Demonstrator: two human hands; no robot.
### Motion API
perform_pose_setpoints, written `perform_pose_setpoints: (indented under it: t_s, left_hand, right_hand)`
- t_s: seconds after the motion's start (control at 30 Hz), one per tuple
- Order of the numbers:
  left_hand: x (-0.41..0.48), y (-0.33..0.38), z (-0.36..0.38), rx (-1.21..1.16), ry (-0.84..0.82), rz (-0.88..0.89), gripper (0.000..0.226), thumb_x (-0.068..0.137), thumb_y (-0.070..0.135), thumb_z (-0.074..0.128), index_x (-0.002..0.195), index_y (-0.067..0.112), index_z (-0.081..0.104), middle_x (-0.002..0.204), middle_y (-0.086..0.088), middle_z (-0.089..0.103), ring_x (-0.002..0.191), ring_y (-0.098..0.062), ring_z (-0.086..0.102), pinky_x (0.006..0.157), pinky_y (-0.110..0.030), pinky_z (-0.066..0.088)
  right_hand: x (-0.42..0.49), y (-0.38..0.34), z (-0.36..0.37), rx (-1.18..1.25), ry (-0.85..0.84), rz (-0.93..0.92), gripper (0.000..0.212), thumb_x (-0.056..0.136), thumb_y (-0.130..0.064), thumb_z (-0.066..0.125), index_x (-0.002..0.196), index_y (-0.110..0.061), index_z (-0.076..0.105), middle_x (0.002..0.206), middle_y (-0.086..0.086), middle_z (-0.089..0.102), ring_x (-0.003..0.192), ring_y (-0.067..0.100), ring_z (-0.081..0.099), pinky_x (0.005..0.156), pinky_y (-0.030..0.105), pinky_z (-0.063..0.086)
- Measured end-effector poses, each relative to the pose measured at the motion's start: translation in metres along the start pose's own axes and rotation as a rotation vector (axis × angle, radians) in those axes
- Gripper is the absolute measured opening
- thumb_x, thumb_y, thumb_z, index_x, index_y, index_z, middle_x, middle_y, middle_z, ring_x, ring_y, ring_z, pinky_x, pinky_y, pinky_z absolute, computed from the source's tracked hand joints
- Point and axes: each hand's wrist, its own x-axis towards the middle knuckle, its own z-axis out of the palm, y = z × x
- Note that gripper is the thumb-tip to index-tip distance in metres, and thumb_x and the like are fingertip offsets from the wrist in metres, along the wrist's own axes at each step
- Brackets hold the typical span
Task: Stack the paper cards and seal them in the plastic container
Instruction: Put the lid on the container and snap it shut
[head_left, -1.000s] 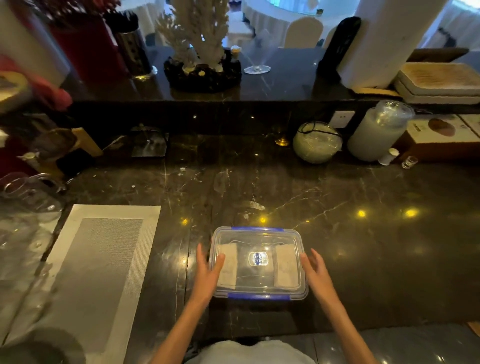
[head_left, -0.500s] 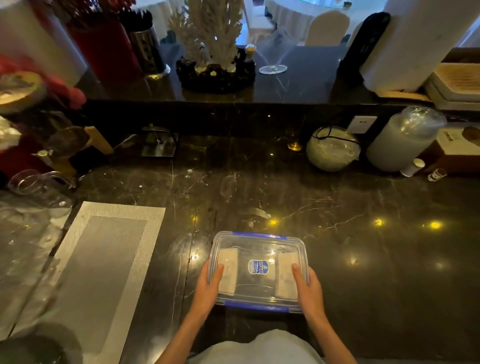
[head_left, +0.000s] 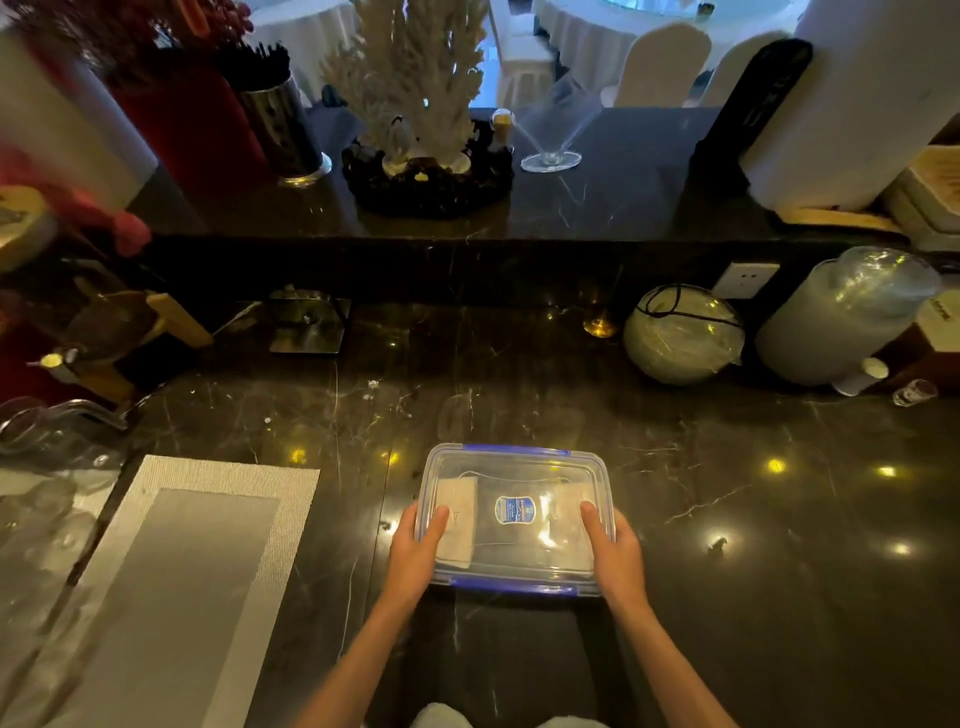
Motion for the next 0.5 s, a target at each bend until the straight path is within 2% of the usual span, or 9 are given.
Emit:
perform_pose_setpoints:
  t_s: [0.07,0.2,0.3,0.4,0.5]
  left_hand:
    - [0.016,0.007,0.002,-0.021,0.009,0.003,0.036,0.086,0.053,0.063,0.118,0.039,0.056,0.113,0.006,0.071,0.101,-0.017,0.073,0.081,-0.037,0.063]
    - [0.052,0.024,0.005,-0.028,0.032,0.021,0.026,0.082,0.059,0.064,0.106,0.049,0.061,0.103,0.011,0.076,0.093,-0.01,0.075,0.067,-0.025,0.062]
    - [0.085,0.042,0.009,-0.016,0.041,0.04,0.025,0.086,0.053,0.064,0.11,0.044,0.06,0.105,0.005,0.076,0.091,-0.011,0.076,0.065,-0.022,0.06]
    - [0.121,0.064,0.014,-0.003,0.023,0.051,0.042,0.086,0.053,0.064,0.12,0.03,0.059,0.108,-0.001,0.076,0.093,-0.015,0.076,0.068,-0.026,0.062]
    - [0.156,0.083,0.018,0.022,0.041,0.074,0.045,0.092,0.048,0.061,0.129,0.023,0.057,0.109,0.0,0.075,0.092,-0.011,0.076,0.067,-0.023,0.06]
  right_hand:
    - [0.016,-0.011,0.006,0.003,-0.01,-0.007,0.022,0.094,-0.038,0.06,0.112,-0.025,0.062,0.106,0.007,0.073,0.094,0.024,0.073,0.086,0.049,0.06]
    - [0.052,-0.032,0.018,0.009,-0.024,-0.004,0.034,0.095,-0.038,0.059,0.121,-0.016,0.059,0.106,0.008,0.073,0.093,0.024,0.074,0.083,0.047,0.061]
    - [0.085,-0.053,0.029,0.005,-0.042,-0.01,0.034,0.095,-0.039,0.059,0.121,-0.018,0.059,0.107,0.007,0.073,0.093,0.023,0.074,0.084,0.047,0.061]
    - [0.12,-0.076,0.04,-0.007,-0.047,-0.02,0.038,0.095,-0.037,0.059,0.124,-0.013,0.06,0.107,0.011,0.073,0.093,0.025,0.074,0.084,0.047,0.06]
    - [0.151,-0.092,0.049,-0.035,-0.038,-0.044,0.041,0.095,-0.039,0.059,0.123,-0.009,0.061,0.104,0.012,0.074,0.091,0.025,0.074,0.081,0.044,0.061]
